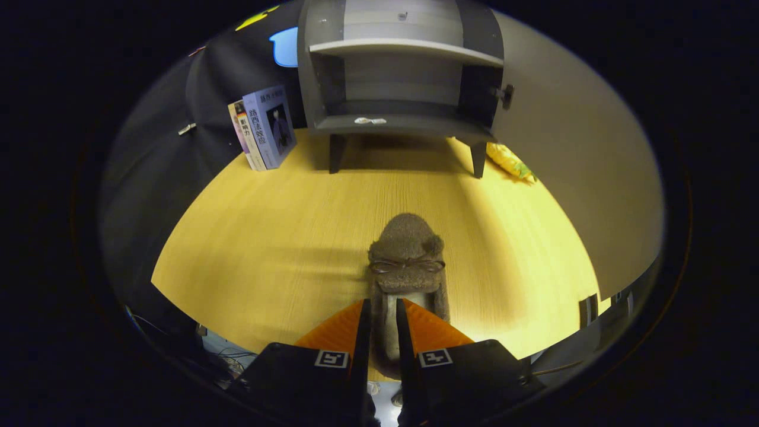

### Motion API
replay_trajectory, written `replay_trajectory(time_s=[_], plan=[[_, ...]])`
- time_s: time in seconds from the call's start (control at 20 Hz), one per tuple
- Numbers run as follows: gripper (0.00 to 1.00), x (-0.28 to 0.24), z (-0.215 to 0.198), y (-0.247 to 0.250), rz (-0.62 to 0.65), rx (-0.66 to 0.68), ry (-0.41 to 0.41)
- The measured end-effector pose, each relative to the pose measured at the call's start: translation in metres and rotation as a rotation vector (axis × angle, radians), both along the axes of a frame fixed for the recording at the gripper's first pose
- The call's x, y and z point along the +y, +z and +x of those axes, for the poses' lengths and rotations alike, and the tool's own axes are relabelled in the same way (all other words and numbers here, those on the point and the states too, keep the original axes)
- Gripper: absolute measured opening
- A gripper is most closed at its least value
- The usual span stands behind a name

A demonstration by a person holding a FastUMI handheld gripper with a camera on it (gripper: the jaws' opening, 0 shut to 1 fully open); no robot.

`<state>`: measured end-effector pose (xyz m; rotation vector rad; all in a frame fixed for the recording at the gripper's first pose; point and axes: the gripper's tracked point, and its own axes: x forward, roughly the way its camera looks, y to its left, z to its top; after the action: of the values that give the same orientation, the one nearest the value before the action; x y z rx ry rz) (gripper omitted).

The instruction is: Open the shoe cabinet door, grab the shoes and put them into the shoe cabinet, then close the shoe cabinet door.

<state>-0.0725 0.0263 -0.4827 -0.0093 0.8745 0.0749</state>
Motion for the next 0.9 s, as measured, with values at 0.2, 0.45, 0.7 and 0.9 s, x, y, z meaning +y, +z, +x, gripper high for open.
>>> replay_trajectory(time_s=[0.2,0.45,0.7,0.9], plan=[[0.28,0.003,0.008,-0.028,-0.009,0.023,-0.026],[0.28,0.007,0.027,-0.043,-0.030,-0.011,-0.032],[0.28,0.006,0.050,-0.050,-0.005,-0.072,-0.061],[0.35,0.005,0.059,-0.051,-0.038,-0.097,-0.049]])
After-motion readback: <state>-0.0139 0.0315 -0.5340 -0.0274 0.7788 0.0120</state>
